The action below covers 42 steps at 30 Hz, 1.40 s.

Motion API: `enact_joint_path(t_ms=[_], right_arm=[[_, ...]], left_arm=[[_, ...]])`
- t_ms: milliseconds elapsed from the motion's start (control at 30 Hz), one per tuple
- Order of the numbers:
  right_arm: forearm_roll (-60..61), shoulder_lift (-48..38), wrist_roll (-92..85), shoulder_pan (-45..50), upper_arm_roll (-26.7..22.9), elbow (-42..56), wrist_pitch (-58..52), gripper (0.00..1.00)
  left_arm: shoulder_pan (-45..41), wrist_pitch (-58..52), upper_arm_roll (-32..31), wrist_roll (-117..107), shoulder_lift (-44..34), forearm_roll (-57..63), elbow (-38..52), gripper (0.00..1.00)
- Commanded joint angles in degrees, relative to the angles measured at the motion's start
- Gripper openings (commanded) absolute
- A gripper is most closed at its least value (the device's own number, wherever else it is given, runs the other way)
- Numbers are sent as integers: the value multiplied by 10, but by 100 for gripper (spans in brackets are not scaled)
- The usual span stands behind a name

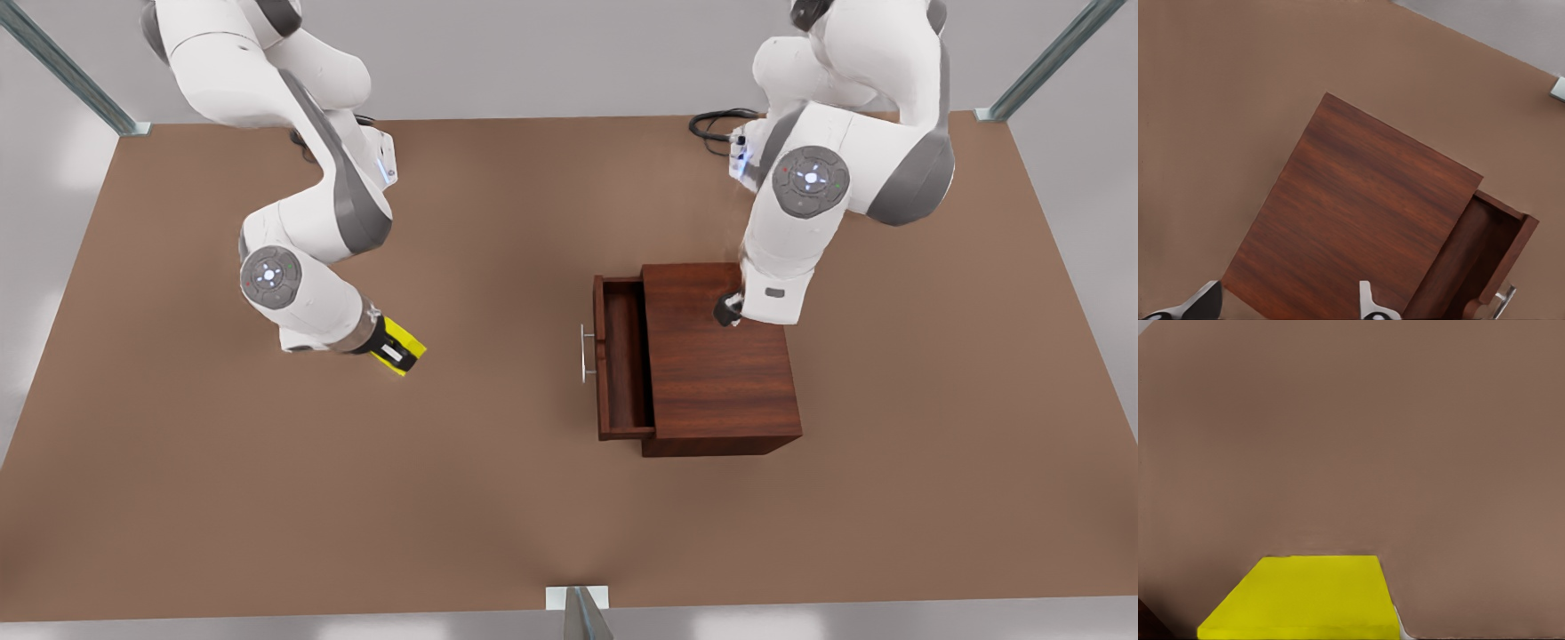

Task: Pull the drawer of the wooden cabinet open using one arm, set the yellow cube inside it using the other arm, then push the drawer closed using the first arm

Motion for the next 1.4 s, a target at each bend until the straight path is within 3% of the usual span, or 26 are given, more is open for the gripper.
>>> enact_joint_path(t_ms=[0, 33, 67, 167, 267, 367, 833, 1333, 1367], right_arm=[[7, 24, 446, 30, 1, 37, -32, 67], [5, 49, 509, 55, 0, 68, -33, 67], [2, 101, 592, 96, -2, 145, -39, 67], [-1, 169, 721, 169, -13, 239, -30, 67], [-1, 215, 799, 268, -86, 302, -10, 67], [-1, 248, 861, 307, -98, 341, 33, 67], [0, 344, 977, 403, -141, 421, 101, 68], [-1, 382, 985, 428, -163, 437, 140, 68], [0, 382, 985, 429, -169, 436, 140, 72]], left_arm=[[95, -44, 0, 562, -7, -76, -4, 100], [149, -13, 0, 588, -10, -97, -18, 100], [164, 107, 0, 588, -94, -98, -160, 100], [147, 81, -5, 540, -91, -96, -157, 100], [147, 72, -4, 524, -92, -95, -160, 100], [147, 72, -3, 524, -91, -97, -159, 100], [147, 73, -3, 523, -92, -97, -161, 100], [146, 75, -3, 516, -92, -94, -161, 100], [146, 75, -3, 516, -92, -94, -161, 100]])
